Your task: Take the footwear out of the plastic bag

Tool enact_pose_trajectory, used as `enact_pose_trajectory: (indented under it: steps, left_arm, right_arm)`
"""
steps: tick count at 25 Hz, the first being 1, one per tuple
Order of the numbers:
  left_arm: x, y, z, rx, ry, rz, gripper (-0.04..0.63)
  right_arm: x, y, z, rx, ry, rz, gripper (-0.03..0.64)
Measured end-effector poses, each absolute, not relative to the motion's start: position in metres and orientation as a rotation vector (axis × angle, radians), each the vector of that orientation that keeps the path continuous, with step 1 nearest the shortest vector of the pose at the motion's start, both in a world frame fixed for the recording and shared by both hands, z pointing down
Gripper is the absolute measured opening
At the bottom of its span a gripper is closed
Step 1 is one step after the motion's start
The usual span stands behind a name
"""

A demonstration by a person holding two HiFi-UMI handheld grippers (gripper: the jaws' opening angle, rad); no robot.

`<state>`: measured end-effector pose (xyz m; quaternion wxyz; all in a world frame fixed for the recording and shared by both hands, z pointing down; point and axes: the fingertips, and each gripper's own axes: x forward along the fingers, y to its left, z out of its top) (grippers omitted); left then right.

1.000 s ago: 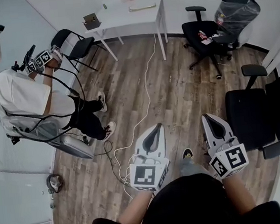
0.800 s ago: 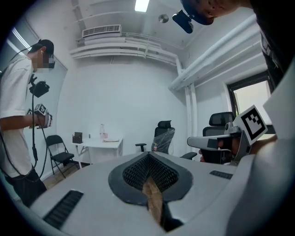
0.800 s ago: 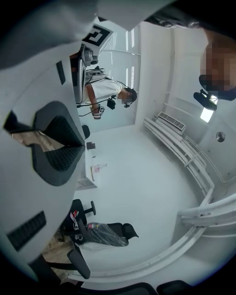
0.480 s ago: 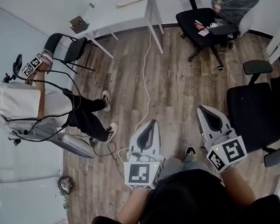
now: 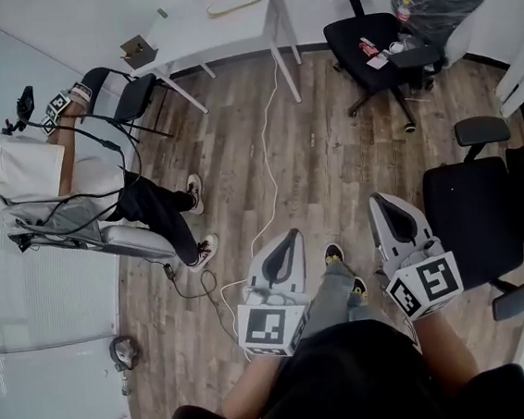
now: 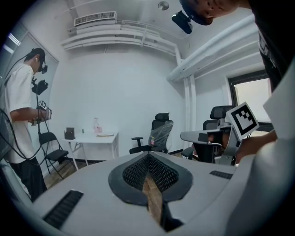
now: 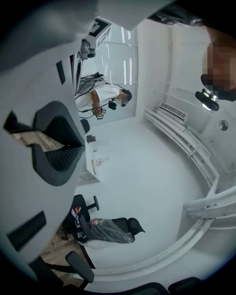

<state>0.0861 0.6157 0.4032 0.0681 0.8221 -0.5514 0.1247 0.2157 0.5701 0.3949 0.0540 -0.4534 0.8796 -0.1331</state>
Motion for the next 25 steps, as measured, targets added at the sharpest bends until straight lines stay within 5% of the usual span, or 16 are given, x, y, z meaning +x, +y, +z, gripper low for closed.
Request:
enact_pose_trajectory:
  steps: [25]
  left_arm:
    - [0.017, 0.486, 0.391, 2.541, -1.637, 0.192, 0.021]
  right_arm:
    - [0.108, 0.464, 0.376, -1.335, 2.816, -0.266, 0.017]
